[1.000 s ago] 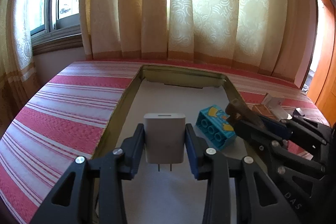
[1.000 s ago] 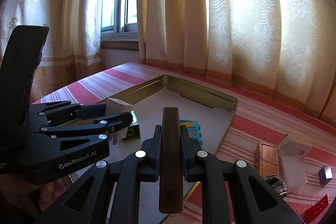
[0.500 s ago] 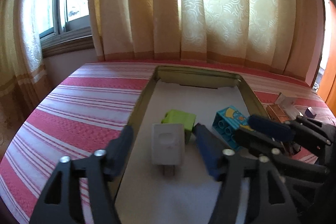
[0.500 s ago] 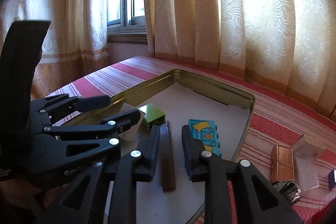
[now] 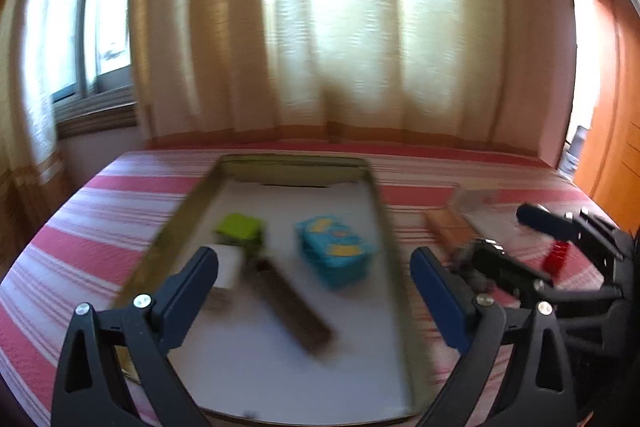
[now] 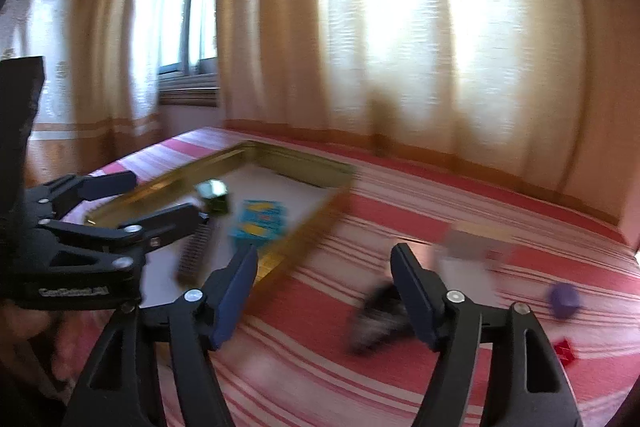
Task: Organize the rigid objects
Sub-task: 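Grasp the red toy brick with the right tool while the left tool grasps the black sequined pouch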
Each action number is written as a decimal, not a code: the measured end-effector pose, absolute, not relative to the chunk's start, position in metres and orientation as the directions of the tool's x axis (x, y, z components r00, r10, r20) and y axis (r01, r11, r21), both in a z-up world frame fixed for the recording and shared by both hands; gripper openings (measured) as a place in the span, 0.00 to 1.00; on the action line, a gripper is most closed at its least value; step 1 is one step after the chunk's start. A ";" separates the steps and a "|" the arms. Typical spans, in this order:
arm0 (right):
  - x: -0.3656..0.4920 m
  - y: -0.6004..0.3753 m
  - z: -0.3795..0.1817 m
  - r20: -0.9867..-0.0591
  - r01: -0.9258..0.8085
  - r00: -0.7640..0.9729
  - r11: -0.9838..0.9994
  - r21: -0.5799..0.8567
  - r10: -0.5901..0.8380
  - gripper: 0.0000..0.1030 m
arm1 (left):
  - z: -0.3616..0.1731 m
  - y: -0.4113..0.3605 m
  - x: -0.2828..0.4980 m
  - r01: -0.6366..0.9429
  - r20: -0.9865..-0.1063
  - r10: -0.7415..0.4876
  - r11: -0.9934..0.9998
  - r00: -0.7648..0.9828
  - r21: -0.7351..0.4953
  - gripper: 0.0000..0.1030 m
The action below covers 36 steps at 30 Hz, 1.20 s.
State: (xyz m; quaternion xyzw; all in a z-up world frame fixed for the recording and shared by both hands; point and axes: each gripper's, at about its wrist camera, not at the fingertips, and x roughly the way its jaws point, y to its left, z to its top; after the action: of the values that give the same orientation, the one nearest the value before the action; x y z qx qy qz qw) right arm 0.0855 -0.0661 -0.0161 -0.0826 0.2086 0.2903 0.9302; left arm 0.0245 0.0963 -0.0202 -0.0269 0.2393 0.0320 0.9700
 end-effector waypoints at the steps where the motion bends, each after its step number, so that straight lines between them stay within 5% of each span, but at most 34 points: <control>1: 0.085 -0.077 -0.016 -0.433 -0.556 0.759 0.830 -0.041 0.487 0.73 | -0.020 0.086 0.026 -0.053 -0.467 0.032 0.998 0.884 -0.031 0.98; 12: 0.117 -0.204 -0.024 -0.497 -0.330 0.827 0.942 -0.055 0.261 0.76 | -0.025 -0.015 0.060 0.143 -0.548 -0.093 0.989 0.831 0.049 0.99; 21: 0.132 -0.247 -0.038 -0.586 -0.351 0.745 0.934 0.063 0.320 0.79 | -0.044 -0.046 0.096 0.188 -0.659 -0.100 0.980 0.745 0.064 0.99; 36: 0.161 -0.227 -0.064 -0.725 -0.373 0.630 0.927 0.031 0.278 0.79 | -0.054 -0.045 0.123 0.259 -0.719 -0.213 0.965 0.661 -0.048 0.99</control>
State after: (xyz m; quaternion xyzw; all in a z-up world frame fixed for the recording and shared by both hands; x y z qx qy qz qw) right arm 0.1614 -0.2265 -0.0644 -0.0611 0.3901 0.1807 0.9008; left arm 0.1232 -0.0451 -0.0537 0.0294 0.3906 -0.1296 0.9109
